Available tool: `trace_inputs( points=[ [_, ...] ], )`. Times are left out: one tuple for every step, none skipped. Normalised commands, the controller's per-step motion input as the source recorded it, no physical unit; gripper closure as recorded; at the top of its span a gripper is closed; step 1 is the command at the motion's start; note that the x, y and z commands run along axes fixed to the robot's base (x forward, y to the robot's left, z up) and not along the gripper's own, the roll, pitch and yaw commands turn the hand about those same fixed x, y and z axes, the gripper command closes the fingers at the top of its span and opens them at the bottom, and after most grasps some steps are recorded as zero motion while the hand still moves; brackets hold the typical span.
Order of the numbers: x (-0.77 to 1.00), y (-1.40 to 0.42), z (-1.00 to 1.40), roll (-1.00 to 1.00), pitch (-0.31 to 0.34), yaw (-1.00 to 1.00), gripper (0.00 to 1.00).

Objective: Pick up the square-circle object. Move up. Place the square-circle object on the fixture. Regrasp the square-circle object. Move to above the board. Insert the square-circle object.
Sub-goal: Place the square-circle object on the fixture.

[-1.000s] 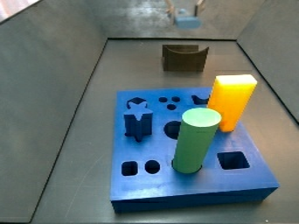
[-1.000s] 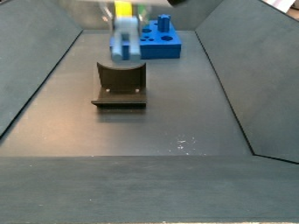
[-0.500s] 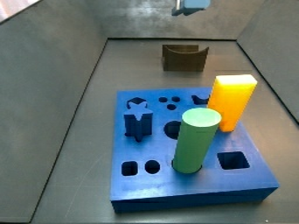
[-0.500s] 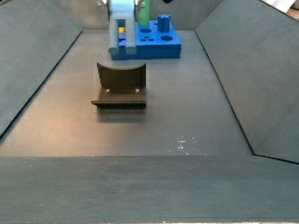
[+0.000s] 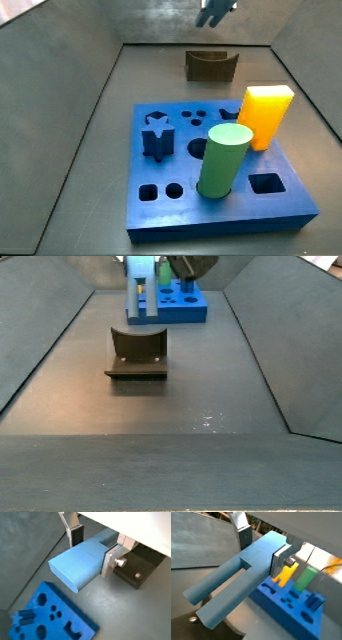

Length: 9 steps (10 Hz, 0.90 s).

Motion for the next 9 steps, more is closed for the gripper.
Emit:
trace_inputs(
  points=[
    [0.08, 0.04, -0.01, -1.0, 0.121, -0.23, 1.0],
    [0.08, 0.04, -0.02, -0.89, 0.103, -0.23, 1.0],
    [0.09, 0.04, -0.01, -0.77, 0.081, -0.23, 1.0],
    [0.09, 0.05, -0.02, -0.46, 0.027, -0.2, 1.0],
    [0.09, 0.05, -0.02, -0.34, 0.01, -0.18, 1.0],
    [0.1, 0.12, -1.0, -0.12, -0.038, -0.05, 1.0],
    [0.09, 0.12, -1.0, -0.1, -0.056, -0.03, 1.0],
    [0.11, 0.11, -1.0, -0.09, -0.062, -0.02, 1.0],
    [0.11, 0.1, -1.0, -0.07, -0.057, -0.01, 1.0]
  ],
)
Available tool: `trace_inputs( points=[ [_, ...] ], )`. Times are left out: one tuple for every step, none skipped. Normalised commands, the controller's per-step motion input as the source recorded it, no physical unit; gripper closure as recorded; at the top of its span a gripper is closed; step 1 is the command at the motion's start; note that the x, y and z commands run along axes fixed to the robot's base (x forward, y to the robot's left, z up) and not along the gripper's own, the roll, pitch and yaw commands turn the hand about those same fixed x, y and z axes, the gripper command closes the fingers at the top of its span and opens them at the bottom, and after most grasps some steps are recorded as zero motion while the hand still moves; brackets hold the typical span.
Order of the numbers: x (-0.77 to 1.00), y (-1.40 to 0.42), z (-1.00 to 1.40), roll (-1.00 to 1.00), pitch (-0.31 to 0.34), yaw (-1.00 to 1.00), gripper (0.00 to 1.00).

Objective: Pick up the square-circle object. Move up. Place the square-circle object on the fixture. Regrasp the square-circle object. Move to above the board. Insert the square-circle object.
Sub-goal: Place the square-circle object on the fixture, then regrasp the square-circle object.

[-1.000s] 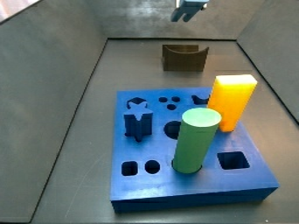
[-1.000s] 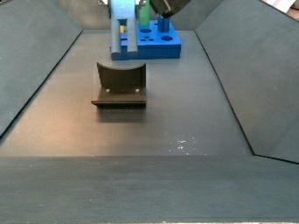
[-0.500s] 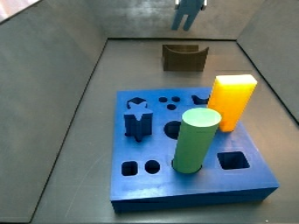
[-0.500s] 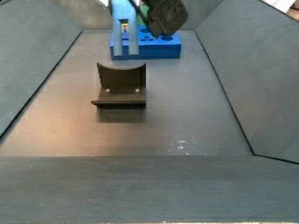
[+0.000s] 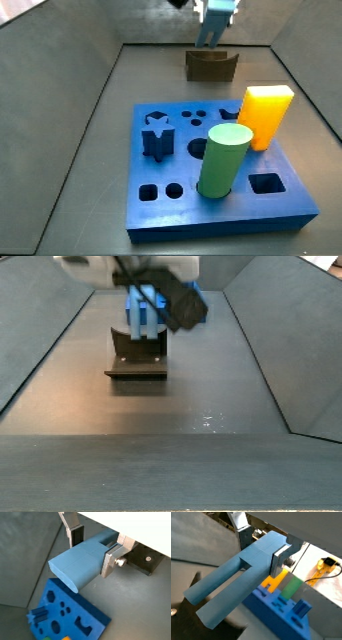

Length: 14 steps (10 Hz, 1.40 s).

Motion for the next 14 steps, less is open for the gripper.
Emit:
trace_inputs(
  points=[
    [0.12, 0.09, -1.0, -0.07, -0.051, 0.0, 1.0],
    [0.12, 0.08, -0.9, -0.07, -0.041, 0.01, 1.0],
    [0.1, 0.05, -0.66, -0.08, -0.02, 0.01, 1.0],
    [0.09, 0.04, -0.55, -0.07, -0.016, 0.01, 1.0],
    [0.08, 0.03, -0.33, -0.08, -0.013, 0.0, 1.0],
    [0.07, 0.02, -0.17, -0.07, -0.011, 0.0, 1.0],
    [0.0, 0.0, 0.0, 0.0, 0.0, 0.0, 0.0],
    [0.0, 0.0, 1.0, -0.04, 0.038, -0.05, 0.0],
    [0.0, 0.0, 1.0, -0.03, 0.037, -0.05, 0.0],
    [-0.01, 0.01, 1.0, 0.0, 0.042, -0.03, 0.0],
    [-0.02, 0.01, 1.0, 0.02, 0.044, -0.02, 0.0],
    [-0.03, 0.01, 1.0, 0.04, 0.051, -0.02, 0.0],
    [-0.03, 0.01, 0.9, 0.05, 0.056, -0.02, 0.0],
    [-0.02, 0.01, 0.67, 0.06, 0.066, -0.02, 0.0]
  ],
)
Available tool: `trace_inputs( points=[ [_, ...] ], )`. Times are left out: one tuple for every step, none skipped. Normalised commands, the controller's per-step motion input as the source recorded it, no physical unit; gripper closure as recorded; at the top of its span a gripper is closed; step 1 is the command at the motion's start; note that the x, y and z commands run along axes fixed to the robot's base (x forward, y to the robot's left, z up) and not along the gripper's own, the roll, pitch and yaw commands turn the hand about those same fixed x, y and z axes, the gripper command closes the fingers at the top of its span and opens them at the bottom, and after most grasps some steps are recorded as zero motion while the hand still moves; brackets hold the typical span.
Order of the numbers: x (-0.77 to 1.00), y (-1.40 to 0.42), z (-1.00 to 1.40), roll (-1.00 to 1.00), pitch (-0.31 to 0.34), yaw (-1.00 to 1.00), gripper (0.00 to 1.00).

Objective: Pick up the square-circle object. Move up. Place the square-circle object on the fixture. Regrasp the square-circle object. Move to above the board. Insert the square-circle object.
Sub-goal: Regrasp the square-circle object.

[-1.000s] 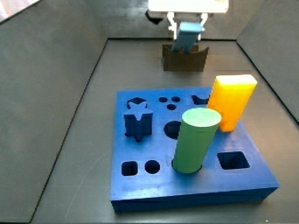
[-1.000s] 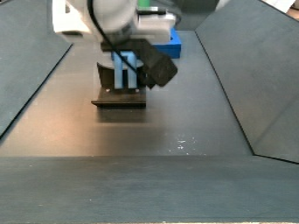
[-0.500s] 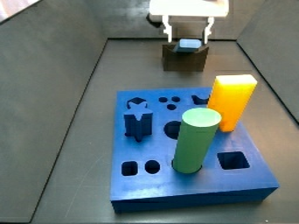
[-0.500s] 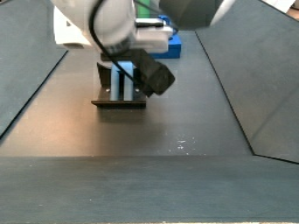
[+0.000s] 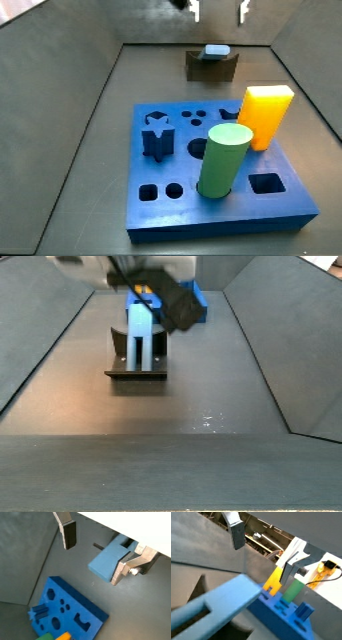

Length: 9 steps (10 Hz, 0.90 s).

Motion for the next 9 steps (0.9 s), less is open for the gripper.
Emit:
trace_inputs(
  points=[
    [-0.02, 0.01, 0.48, 0.05, 0.061, -0.03, 0.0],
    [-0.02, 0.01, 0.36, 0.05, 0.061, -0.03, 0.0],
    [-1.0, 0.0, 0.0, 0.04, 0.026, -0.04, 0.0],
    [-1.0, 0.0, -0.02, 0.03, 0.006, -0.04, 0.0],
    [-1.0, 0.0, 0.01, 0.04, -0.037, -0.06, 0.0],
    [-1.0, 0.0, 0.01, 0.06, -0.047, -0.06, 0.0],
    [-1.0, 0.0, 0.01, 0.07, -0.068, -0.04, 0.0],
    [-1.0, 0.0, 0.01, 0.08, -0.078, -0.03, 0.0],
    [-0.99, -0.01, 0.02, 0.1, -0.094, -0.01, 0.0]
  ],
)
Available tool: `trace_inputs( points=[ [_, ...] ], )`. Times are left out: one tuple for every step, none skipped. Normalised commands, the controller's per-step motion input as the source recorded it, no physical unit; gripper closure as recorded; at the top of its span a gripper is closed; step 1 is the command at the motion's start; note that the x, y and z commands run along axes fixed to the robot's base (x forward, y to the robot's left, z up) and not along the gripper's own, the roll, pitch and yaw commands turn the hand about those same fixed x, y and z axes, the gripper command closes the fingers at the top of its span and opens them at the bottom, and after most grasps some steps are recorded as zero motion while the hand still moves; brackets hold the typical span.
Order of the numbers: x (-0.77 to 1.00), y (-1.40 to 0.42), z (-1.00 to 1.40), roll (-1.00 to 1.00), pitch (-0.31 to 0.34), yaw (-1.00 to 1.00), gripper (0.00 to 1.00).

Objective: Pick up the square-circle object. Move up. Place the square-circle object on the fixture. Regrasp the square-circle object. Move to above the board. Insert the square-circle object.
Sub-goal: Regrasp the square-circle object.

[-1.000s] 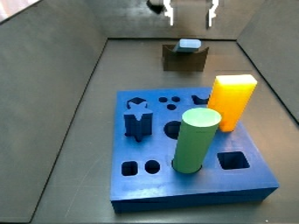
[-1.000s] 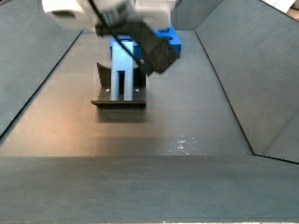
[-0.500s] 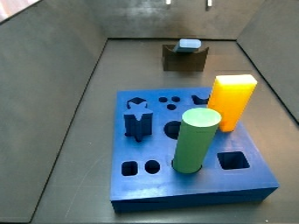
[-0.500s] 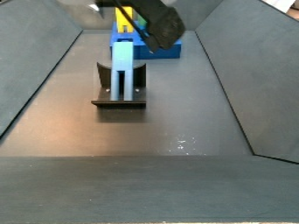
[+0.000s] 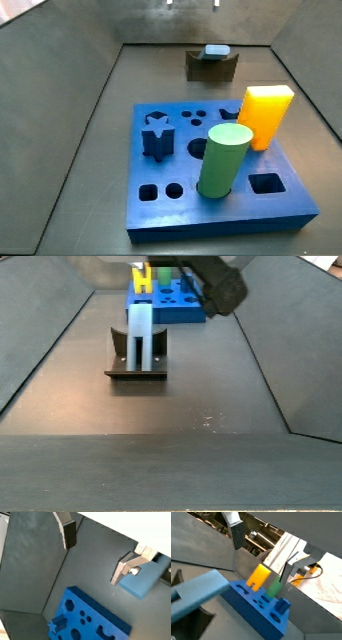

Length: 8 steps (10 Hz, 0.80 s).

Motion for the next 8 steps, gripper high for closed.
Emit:
trace_inputs(
  points=[
    [-0.8, -0.01, 0.02, 0.11, -0.104, 0.0, 0.0],
    [-0.66, -0.01, 0.02, 0.11, -0.108, 0.02, 0.0],
    [-0.52, -0.01, 0.01, 0.11, -0.105, 0.03, 0.0],
    [-0.3, -0.42, -1.0, 1.0, -0.03, -0.89, 0.0],
    [-0.12, -0.45, -1.0, 1.0, -0.04, -0.89, 0.0],
    [-0.03, -0.39, -0.94, 1.0, -0.059, -0.89, 0.0],
    [-0.02, -0.21, -0.72, 1.0, -0.08, -0.9, 0.0],
    [-0.01, -0.11, -0.51, 1.0, -0.101, -0.91, 0.0]
  ],
)
